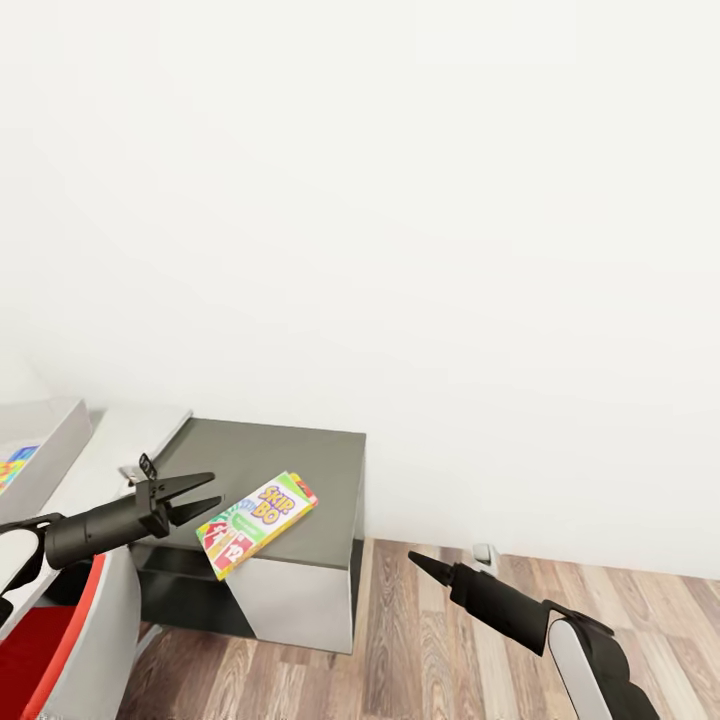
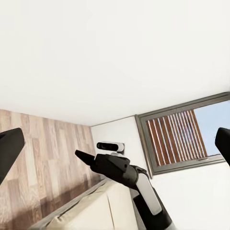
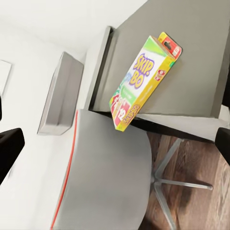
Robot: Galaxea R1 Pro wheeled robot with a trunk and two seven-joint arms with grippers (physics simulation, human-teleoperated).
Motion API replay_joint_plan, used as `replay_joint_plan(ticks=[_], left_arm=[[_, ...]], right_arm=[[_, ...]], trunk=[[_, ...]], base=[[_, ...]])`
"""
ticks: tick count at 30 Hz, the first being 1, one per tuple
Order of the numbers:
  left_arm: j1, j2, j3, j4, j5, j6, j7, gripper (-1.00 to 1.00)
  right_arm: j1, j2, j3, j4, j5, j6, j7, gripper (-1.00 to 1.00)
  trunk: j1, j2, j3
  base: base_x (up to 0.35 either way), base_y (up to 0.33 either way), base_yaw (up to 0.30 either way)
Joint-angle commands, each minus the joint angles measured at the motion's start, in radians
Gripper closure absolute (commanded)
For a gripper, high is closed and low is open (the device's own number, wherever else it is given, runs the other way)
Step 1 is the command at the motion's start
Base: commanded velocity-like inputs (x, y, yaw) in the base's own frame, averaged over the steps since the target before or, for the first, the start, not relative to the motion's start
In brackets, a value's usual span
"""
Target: Put all the toys in the child's room - the three board games (two on the bed and one on the table), the two jigsaw puzzles on the table, and the tennis ball on the table - inside the toy box on the table in the child's room.
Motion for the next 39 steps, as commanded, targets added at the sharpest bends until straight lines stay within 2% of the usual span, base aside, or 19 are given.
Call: replay_joint_plan(ticks=[1,8,13,18,25,39], left_arm=[[-0.001,0.005,-0.001,0.001,-0.003,0.002,-0.007,-1.0],[0.0,0.032,-0.001,0.002,-0.004,0.002,-0.021,-1.0],[0.006,0.048,-0.001,0.003,-0.005,0.002,-0.083,-1.0],[0.018,0.056,0.004,0.005,-0.007,0.002,-0.112,-1.0],[0.025,0.059,0.019,0.007,-0.006,0.002,-0.122,-1.0],[0.026,0.059,0.023,0.01,-0.008,0.002,-0.124,-1.0]], right_arm=[[-0.001,0.0,0.0,-0.001,-0.002,0.006,0.001,-1.0],[-0.001,0.001,0.008,-0.007,0.001,0.005,-0.006,-1.0],[-0.001,0.002,0.011,-0.008,0.001,0.005,-0.006,-1.0],[-0.001,0.003,0.011,-0.007,0.001,0.005,-0.006,-1.0],[-0.001,0.003,0.012,-0.005,0.001,0.004,-0.006,-1.0],[-0.001,0.003,0.012,-0.008,0.001,0.004,-0.003,-1.0]], trunk=[[0.0,-0.002,-0.002],[0.0,-0.002,0.003],[0.0,-0.002,0.007],[0.0,-0.002,0.013],[0.0,-0.002,0.016],[0.0,-0.002,0.017]], base=[[-0.117,0.064,0.012],[-0.053,0.029,0.115],[-0.01,0.006,0.212],[-0.003,0.001,0.233],[-0.001,0.031,0.205],[0.0,0.121,0.026]])
